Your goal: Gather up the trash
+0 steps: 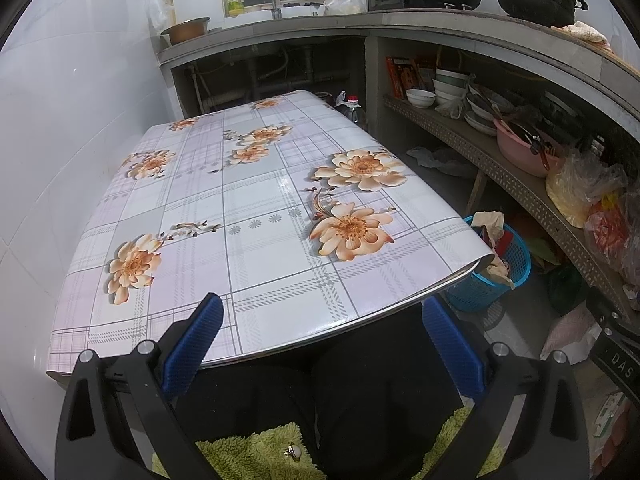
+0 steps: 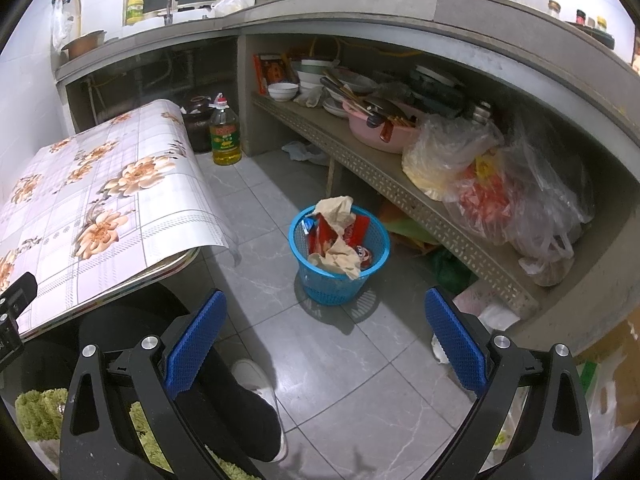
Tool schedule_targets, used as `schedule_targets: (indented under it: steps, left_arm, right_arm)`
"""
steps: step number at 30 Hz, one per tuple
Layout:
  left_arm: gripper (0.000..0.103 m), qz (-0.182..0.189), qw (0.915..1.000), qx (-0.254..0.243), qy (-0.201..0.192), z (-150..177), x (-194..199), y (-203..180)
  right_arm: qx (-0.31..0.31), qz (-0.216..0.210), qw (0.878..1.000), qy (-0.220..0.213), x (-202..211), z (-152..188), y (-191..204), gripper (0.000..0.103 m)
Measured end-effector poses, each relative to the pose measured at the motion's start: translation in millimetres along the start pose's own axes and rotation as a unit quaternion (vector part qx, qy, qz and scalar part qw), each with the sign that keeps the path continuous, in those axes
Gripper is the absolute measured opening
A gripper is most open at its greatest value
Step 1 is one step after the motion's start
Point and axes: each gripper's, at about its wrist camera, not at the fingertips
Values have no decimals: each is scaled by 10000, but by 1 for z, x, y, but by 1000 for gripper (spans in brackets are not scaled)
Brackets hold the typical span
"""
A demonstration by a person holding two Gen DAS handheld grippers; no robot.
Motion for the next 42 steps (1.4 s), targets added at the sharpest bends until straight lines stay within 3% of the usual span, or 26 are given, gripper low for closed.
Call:
schedule_targets:
  steps: [42]
  left_arm:
    - [98,14,10000,16,16,0,0,2]
  right_arm:
    - [-10,-8,10000,6,1,-2,3,95]
Point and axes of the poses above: each gripper's, at about its wrist camera, not at the fingertips, and x roughly against the way its jaws point, y to its left, z to its underside, and after that the axes turned 3 degrees about -x, right-handed
